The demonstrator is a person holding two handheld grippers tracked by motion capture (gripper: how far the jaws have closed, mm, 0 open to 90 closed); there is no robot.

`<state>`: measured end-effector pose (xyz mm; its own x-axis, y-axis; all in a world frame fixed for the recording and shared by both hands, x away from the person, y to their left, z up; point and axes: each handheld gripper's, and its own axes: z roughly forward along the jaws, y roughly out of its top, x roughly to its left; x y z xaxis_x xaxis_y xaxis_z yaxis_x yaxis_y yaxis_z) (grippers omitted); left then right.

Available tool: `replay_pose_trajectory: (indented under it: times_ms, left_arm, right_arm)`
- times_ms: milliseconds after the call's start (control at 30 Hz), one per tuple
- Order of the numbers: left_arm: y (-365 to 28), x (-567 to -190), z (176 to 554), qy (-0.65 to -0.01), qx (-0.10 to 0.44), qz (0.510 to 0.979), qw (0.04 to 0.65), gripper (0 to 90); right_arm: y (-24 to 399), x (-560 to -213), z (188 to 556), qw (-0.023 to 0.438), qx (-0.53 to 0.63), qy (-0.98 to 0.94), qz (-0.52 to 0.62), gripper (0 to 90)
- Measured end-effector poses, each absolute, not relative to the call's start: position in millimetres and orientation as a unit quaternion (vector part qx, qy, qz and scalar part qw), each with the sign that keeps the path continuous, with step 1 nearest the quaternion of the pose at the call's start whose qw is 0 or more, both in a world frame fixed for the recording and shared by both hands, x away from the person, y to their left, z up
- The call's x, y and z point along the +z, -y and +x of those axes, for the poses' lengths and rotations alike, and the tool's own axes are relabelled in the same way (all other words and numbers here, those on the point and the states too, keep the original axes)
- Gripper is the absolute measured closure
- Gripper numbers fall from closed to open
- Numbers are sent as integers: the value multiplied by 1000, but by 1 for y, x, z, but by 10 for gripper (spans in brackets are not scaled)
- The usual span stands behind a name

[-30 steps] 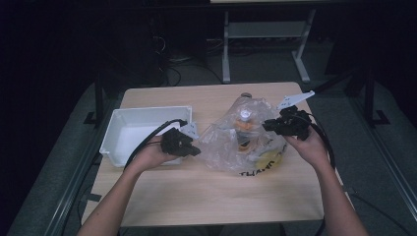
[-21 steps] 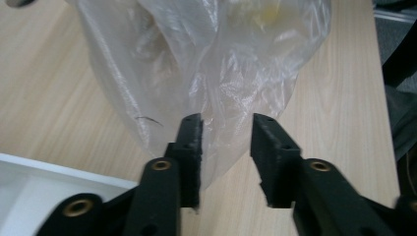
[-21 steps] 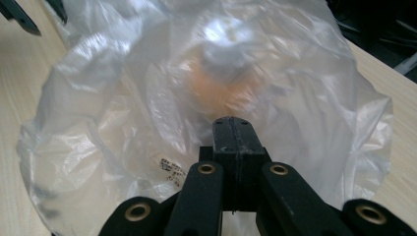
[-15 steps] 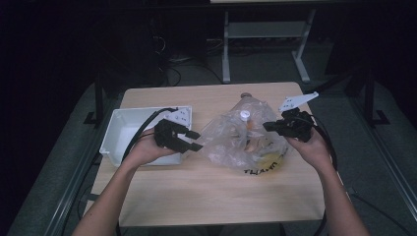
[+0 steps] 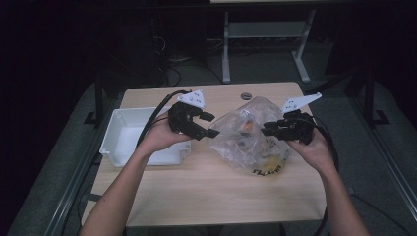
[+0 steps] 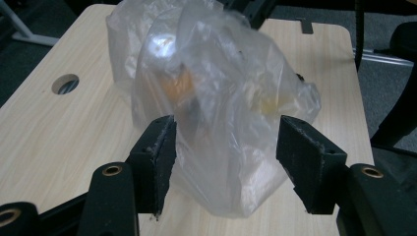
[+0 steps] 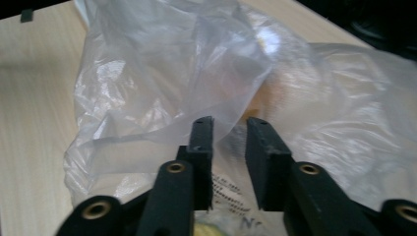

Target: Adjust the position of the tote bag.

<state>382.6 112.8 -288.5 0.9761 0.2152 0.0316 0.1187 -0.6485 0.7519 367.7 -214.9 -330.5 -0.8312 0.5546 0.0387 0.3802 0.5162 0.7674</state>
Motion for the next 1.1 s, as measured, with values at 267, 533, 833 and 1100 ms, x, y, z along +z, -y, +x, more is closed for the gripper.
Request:
replay_pose_trajectory:
  times_ms: [267, 533, 833, 1100]
  left_arm:
    - [-102, -286, 382, -83, 59, 909, 404, 377]
    - [-88, -289, 388, -86, 56, 911, 399, 377]
    - [-74, -289, 394, -92, 61, 909, 401, 362]
    - [-53, -288, 409, -101, 57, 911, 395, 362]
  right_arm:
    - [203, -332, 362, 71, 419, -871, 245, 648]
    - [191, -335, 362, 79, 388, -883, 254, 753]
    - [182, -337, 357, 87, 381, -892, 229, 896]
    - [177, -335, 353, 78, 385, -896, 207, 896]
